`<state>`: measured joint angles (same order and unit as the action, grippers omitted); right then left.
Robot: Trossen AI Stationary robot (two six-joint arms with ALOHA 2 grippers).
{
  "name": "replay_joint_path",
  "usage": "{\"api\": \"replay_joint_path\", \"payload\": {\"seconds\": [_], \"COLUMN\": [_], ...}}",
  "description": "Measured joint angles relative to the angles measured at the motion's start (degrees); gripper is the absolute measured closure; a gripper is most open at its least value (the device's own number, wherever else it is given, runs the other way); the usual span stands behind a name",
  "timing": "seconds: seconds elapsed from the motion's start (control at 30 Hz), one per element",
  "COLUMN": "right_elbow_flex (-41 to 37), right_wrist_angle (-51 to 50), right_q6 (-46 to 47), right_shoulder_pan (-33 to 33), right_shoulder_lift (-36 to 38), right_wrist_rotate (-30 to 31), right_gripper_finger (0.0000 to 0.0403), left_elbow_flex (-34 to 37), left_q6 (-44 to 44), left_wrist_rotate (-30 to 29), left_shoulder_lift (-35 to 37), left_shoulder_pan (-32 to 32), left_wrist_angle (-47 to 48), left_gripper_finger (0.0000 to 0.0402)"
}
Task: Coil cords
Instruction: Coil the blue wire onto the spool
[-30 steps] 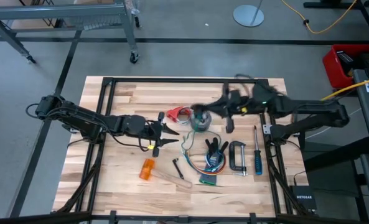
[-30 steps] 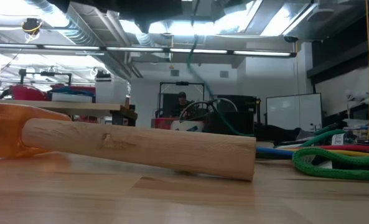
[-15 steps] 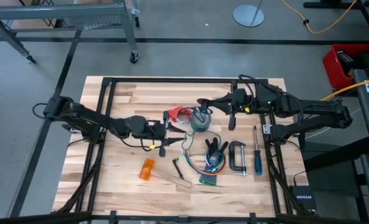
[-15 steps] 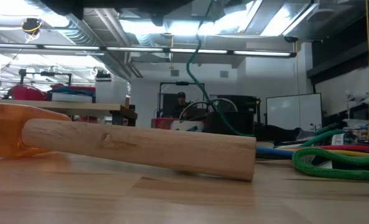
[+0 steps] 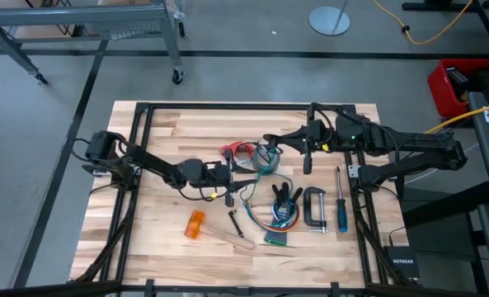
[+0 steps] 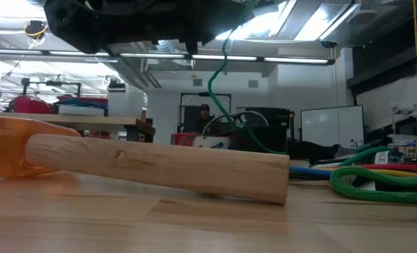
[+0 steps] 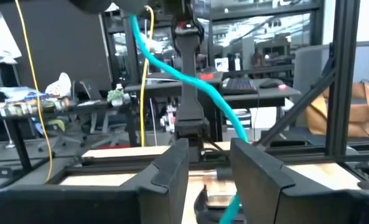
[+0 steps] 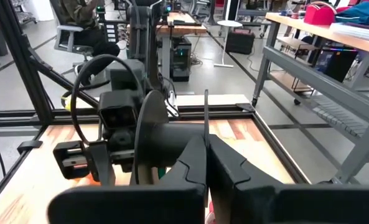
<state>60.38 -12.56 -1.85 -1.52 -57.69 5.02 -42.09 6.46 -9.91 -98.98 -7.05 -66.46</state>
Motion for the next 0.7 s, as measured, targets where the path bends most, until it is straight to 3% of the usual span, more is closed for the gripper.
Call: {"api": "replay_joint_path", "payload": {"seconds": [0.7], "right_elbow_flex": [0.0], "right_wrist_angle": [-1.5], "right_q6": [0.2], "right_shoulder_pan": [0.0], "right_shoulder_lift": [0.0], "right_wrist_rotate": [0.1], "right_gripper_finger": [0.0401], "left_elbow_flex": [-1.2], "left_q6": [-6.6], "left_wrist_rotate": [0.6], "left_shoulder_lift": [-0.2], "left_shoulder_pan": [-1.0], "left_wrist_angle": [-1.4], "left_gripper_finger": [0.0290]}}
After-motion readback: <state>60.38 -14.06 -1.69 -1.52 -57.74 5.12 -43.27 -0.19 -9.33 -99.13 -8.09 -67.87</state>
